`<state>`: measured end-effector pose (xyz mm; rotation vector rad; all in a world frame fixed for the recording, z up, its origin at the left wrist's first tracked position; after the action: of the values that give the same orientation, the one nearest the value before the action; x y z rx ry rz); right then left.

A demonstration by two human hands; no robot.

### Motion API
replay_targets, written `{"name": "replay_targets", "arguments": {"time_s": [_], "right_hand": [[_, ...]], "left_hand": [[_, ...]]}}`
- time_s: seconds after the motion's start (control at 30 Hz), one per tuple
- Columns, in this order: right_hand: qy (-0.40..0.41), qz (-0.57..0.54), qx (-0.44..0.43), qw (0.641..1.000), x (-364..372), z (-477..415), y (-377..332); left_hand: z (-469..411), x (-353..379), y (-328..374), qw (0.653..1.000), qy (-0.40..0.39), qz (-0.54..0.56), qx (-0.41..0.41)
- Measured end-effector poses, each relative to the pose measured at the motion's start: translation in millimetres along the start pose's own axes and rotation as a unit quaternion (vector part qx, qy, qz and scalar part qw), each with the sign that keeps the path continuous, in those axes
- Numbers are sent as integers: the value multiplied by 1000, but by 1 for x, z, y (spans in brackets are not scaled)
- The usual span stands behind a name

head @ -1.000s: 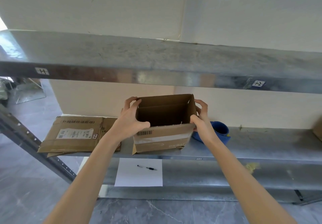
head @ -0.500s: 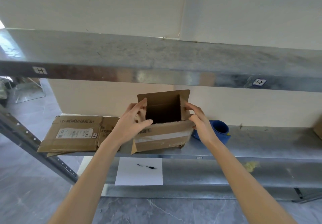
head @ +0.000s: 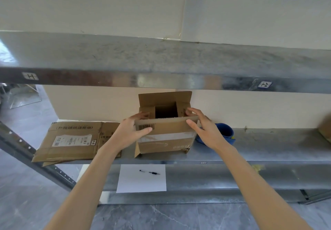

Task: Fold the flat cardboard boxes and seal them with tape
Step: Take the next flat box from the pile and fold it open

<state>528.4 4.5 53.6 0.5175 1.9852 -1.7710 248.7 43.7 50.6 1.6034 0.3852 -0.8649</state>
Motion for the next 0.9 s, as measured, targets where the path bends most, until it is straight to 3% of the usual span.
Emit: {"name": "replay_targets", "arguments": {"time_s": [0.13, 0.3, 0.53, 0.67, 0.9], "right_hand": [[58, 18, 1, 998, 2, -11, 5], [133, -53, -23, 990, 13, -21, 6], [16, -104, 20, 994, 11, -39, 8], [-2, -27, 11, 1000, 18, -42, 6], [-18, -38, 15, 999, 45, -41, 14]], "left_hand": [[-4, 2, -8, 997, 66, 45, -8], [-8, 8, -17, 985, 169, 35, -3], [-21, 0, -25, 991, 87, 94, 38], [-20, -4, -36, 993, 80, 81, 26], [-15, -2, -61, 994, 81, 73, 12]]}}
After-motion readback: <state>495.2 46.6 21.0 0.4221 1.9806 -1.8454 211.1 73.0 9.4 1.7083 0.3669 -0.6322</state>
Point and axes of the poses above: each hand's wrist, its own z-axis away from the middle knuckle, its own x-axis out of the palm, y = z × x, the point moved 2 cm from there along -z, towards the middle knuckle, and after that the axes turned 9 degrees about -z, right-handed, at the moved point
